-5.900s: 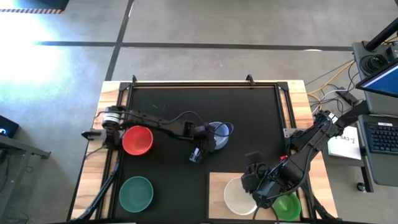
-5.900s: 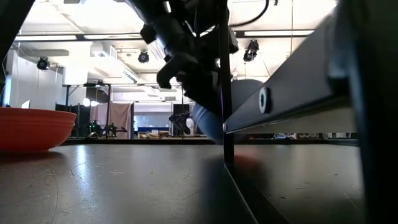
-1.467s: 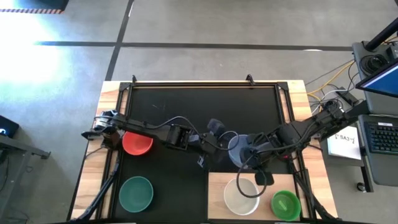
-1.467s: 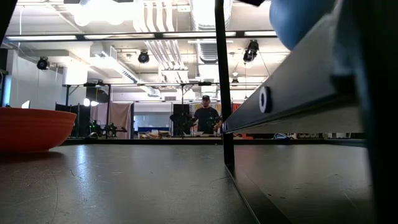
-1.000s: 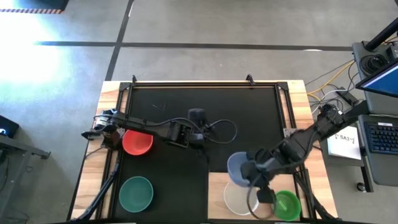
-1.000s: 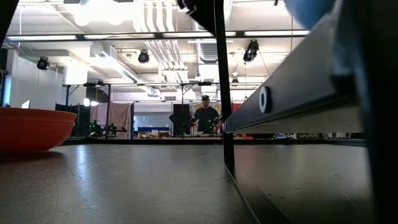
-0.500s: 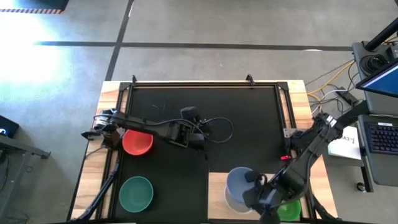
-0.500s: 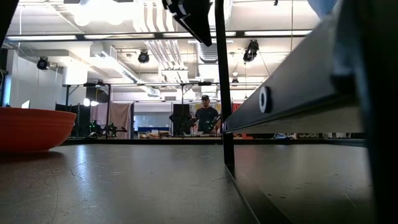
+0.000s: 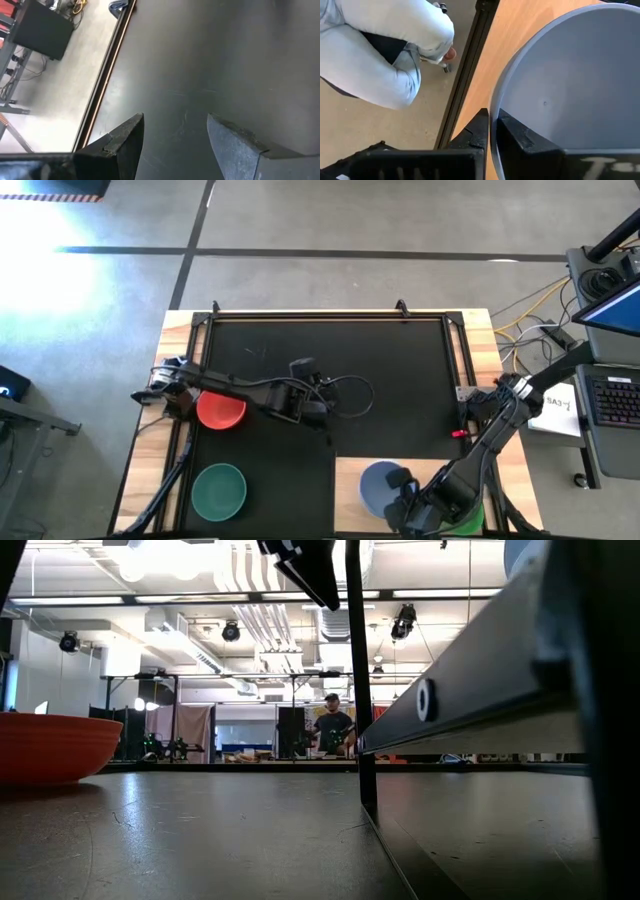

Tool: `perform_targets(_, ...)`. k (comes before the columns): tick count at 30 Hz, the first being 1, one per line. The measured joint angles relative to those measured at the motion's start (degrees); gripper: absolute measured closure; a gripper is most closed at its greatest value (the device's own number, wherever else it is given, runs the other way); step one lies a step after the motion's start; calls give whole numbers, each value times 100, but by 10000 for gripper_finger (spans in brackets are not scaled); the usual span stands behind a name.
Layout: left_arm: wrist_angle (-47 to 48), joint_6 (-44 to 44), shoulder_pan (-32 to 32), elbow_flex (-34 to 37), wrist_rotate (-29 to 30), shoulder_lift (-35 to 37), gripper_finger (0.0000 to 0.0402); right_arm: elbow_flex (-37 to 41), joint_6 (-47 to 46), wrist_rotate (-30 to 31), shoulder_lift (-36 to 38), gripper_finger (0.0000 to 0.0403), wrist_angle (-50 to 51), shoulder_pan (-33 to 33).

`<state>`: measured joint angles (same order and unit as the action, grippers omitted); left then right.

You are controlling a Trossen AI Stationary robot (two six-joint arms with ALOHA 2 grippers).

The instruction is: Place and stack bowls onto a shelf

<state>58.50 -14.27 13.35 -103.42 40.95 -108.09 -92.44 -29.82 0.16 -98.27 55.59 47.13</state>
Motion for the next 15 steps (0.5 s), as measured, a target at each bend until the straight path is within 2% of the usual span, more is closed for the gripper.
perform_targets(9,178,-160,46,0,-15,6,201,-2,-5,-39,122,314,-241,3)
perform_targets(12,382,-254,54,0,-314,20,201,-61,-17,-168,264,296,-249,11)
perform_targets(15,766,-479,62,0,-729,26,201,-241,-13,-41,405,286,-76,13)
